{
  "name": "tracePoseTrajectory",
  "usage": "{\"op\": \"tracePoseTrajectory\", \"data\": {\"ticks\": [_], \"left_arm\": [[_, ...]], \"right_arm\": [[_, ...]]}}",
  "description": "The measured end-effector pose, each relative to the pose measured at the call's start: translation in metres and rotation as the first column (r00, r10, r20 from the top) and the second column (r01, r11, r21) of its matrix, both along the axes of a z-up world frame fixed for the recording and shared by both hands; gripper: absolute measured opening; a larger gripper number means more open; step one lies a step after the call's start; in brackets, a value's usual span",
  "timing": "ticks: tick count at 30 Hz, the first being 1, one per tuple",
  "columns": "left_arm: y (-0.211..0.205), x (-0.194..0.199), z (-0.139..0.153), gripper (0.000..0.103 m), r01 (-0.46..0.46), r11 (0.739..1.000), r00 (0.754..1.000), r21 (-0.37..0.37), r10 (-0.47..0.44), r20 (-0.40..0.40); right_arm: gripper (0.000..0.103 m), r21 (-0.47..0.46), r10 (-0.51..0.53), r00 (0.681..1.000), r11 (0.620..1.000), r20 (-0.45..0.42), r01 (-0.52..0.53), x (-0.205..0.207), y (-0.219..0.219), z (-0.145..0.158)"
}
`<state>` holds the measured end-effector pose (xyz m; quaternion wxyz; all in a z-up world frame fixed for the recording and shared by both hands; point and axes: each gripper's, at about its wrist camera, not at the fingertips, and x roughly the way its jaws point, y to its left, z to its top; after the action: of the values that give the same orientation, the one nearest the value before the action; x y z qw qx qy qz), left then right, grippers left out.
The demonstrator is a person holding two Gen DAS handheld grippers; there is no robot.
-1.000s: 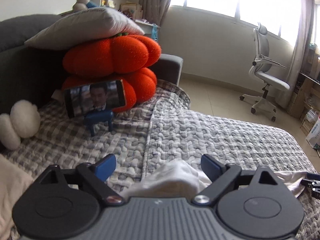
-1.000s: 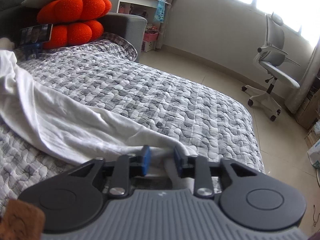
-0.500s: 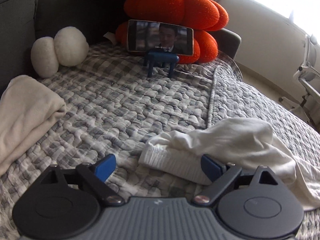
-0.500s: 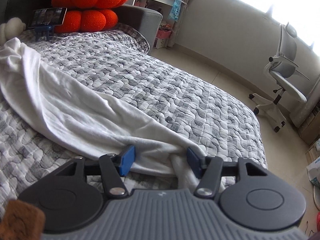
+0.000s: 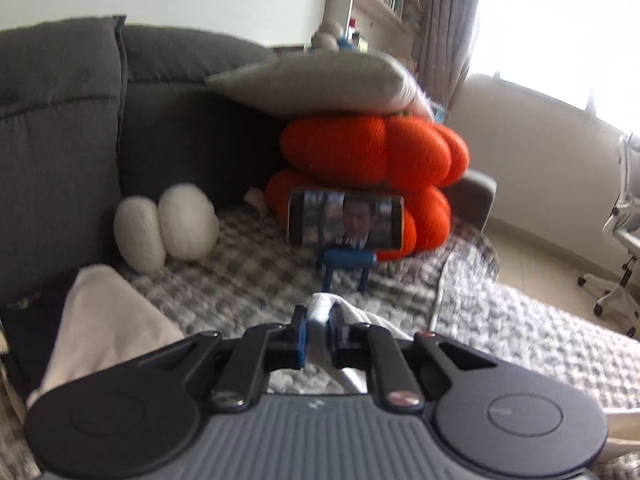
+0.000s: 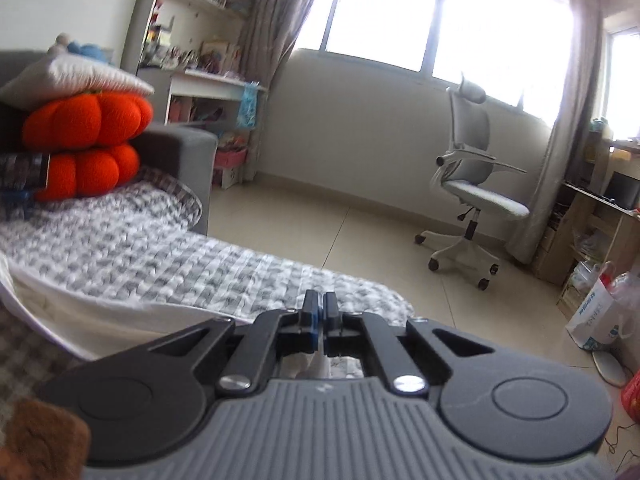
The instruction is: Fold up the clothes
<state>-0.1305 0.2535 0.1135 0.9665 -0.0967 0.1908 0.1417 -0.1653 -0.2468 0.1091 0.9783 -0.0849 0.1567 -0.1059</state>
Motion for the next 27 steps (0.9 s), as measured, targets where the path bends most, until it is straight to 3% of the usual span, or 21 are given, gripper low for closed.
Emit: {"op": "tracePoseTrajectory", "data": {"ticks": [3, 5, 7, 10, 11, 13, 16, 17, 24, 25, 26, 27], "left_arm": [[-0.006, -0.020, 0.044, 0.010, 0.037, 0.995, 0.996, 0.090, -0.044, 0.081], [-0.009, -0.016, 0.058, 0.011, 0.063, 0.988, 0.994, 0.140, -0.075, 0.085], [-0.013, -0.004, 0.061, 0.011, 0.085, 0.981, 0.993, 0.175, -0.097, 0.065], [-0.017, 0.014, 0.047, 0.011, 0.086, 0.979, 0.996, 0.183, -0.089, 0.005], [-0.017, 0.015, 0.040, 0.011, 0.088, 0.981, 0.996, 0.173, -0.089, -0.001], [-0.017, 0.014, 0.027, 0.011, 0.087, 0.984, 0.996, 0.156, -0.087, -0.009], [-0.009, 0.008, 0.010, 0.011, 0.064, 0.988, 0.998, 0.139, -0.061, -0.028], [-0.005, 0.006, 0.007, 0.011, 0.056, 0.990, 0.998, 0.128, -0.052, -0.033], [0.015, -0.002, -0.006, 0.011, 0.025, 0.994, 0.999, 0.102, -0.020, -0.044], [0.016, 0.000, -0.006, 0.011, 0.024, 0.995, 0.999, 0.097, -0.020, -0.043], [0.016, 0.001, -0.006, 0.011, 0.022, 0.995, 0.999, 0.093, -0.019, -0.039], [0.016, 0.002, -0.006, 0.011, 0.019, 0.996, 0.999, 0.092, -0.016, -0.034]], "right_arm": [[0.000, 0.007, -0.064, 0.995, 0.998, 0.081, 0.063, -0.017, -0.011, 0.022], [0.000, 0.020, -0.095, 0.992, 0.995, 0.088, 0.094, -0.017, -0.021, 0.028], [0.000, 0.037, -0.089, 0.995, 0.995, 0.040, 0.088, -0.007, -0.027, 0.020], [0.000, 0.035, 0.007, 0.997, 0.999, -0.076, -0.004, 0.004, -0.017, -0.007], [0.013, 0.036, 0.040, 0.993, 0.999, -0.115, -0.036, 0.007, -0.013, -0.017], [0.018, 0.016, 0.100, 0.974, 0.995, -0.205, -0.099, 0.008, -0.002, -0.042], [0.058, -0.005, 0.160, 0.935, 0.985, -0.315, -0.171, 0.007, 0.011, -0.076], [0.059, -0.017, 0.171, 0.926, 0.982, -0.337, -0.187, 0.006, 0.014, -0.085], [0.057, -0.042, 0.252, 0.896, 0.957, -0.365, -0.286, 0.002, 0.020, -0.102], [0.044, -0.023, 0.263, 0.890, 0.956, -0.371, -0.292, 0.006, 0.019, -0.101], [0.022, 0.003, 0.276, 0.883, 0.955, -0.379, -0.297, 0.011, 0.017, -0.100], [0.012, 0.026, 0.288, 0.876, 0.953, -0.388, -0.302, 0.017, 0.016, -0.098]]}}
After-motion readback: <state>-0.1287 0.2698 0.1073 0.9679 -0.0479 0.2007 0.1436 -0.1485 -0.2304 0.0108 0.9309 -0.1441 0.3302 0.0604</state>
